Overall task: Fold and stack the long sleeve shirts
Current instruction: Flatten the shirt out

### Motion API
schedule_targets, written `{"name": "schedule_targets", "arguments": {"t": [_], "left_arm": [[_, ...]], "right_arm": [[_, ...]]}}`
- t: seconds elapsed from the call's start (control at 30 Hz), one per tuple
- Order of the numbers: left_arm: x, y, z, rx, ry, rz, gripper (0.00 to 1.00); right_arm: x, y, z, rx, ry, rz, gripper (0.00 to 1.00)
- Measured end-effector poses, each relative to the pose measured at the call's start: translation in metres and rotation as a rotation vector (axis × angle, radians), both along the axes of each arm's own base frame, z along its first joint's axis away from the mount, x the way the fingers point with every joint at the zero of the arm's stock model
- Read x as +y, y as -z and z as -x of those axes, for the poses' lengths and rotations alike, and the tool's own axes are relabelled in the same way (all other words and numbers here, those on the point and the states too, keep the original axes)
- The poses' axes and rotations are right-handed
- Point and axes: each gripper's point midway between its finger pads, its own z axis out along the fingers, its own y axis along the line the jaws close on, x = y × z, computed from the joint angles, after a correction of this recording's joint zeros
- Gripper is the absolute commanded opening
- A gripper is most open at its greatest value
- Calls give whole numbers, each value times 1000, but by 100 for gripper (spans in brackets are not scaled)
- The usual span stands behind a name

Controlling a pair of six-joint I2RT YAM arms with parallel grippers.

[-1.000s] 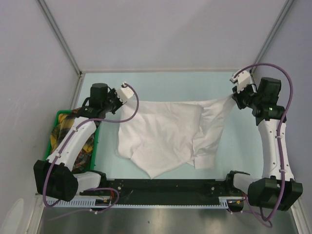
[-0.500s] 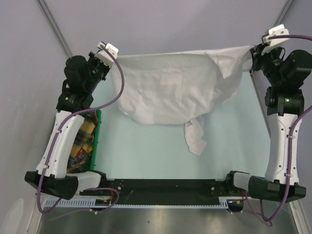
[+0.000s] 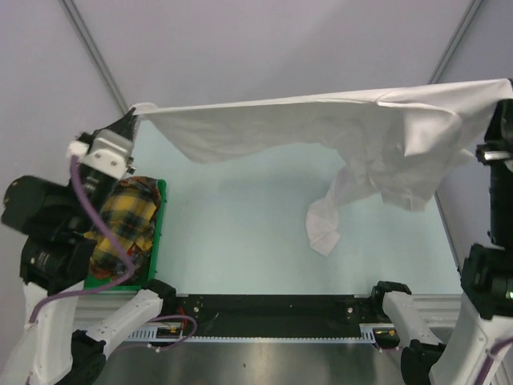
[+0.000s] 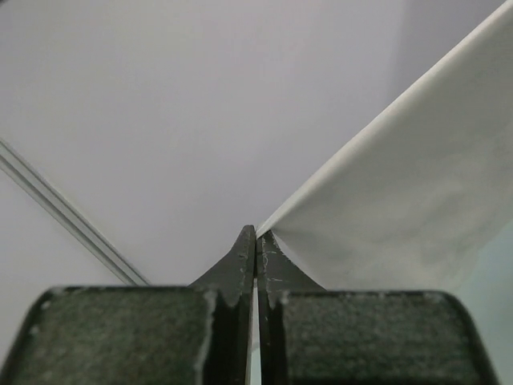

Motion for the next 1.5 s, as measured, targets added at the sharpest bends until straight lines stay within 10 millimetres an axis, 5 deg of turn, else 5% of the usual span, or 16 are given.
{"name": "schedule_targets", "arguments": {"t": [0.1,0.2,0.3,0.4,0.47,0.53,0.6,0.67,0.8,0.9,1.0,1.13,1.23,1.33,1.5], "left_arm": [[8,-35,32,-77,28,46,0],[13,-68,48,-140,41,87,0],[14,-77,41,-145,24,96,0],[7,-58,4,-80,-27,76,0],[-2,-21,-41,13,-75,31,0],[-9,31,-88,127,-125,-33,0],[-8,85,-126,230,-167,-83,0],[-4,168,-167,393,-203,-153,0],[3,307,-202,651,-221,-273,0],[-2,384,-226,785,-210,-337,0],[-6,436,-252,869,-210,-373,0],[-8,477,-303,935,-230,-396,7],[1,477,-337,929,-267,-385,19],[12,462,-349,918,-301,-366,42],[25,442,-334,945,-294,-309,76]], "right_arm": [[8,-39,60,-156,17,50,0],[14,-65,92,-267,40,107,0],[15,-71,84,-279,56,162,0],[11,-60,27,-198,54,207,0],[5,-32,-35,-86,41,226,0],[0,20,-108,73,15,233,0],[3,92,-172,250,-23,245,0],[9,188,-228,464,-71,255,0],[30,350,-274,809,-158,269,0],[47,425,-293,958,-201,276,0],[58,469,-321,1015,-210,276,0],[57,510,-373,1070,-169,270,42],[53,528,-401,1118,-122,268,58],[45,526,-412,1169,-98,249,72],[4,498,-391,1252,-138,144,65]]}}
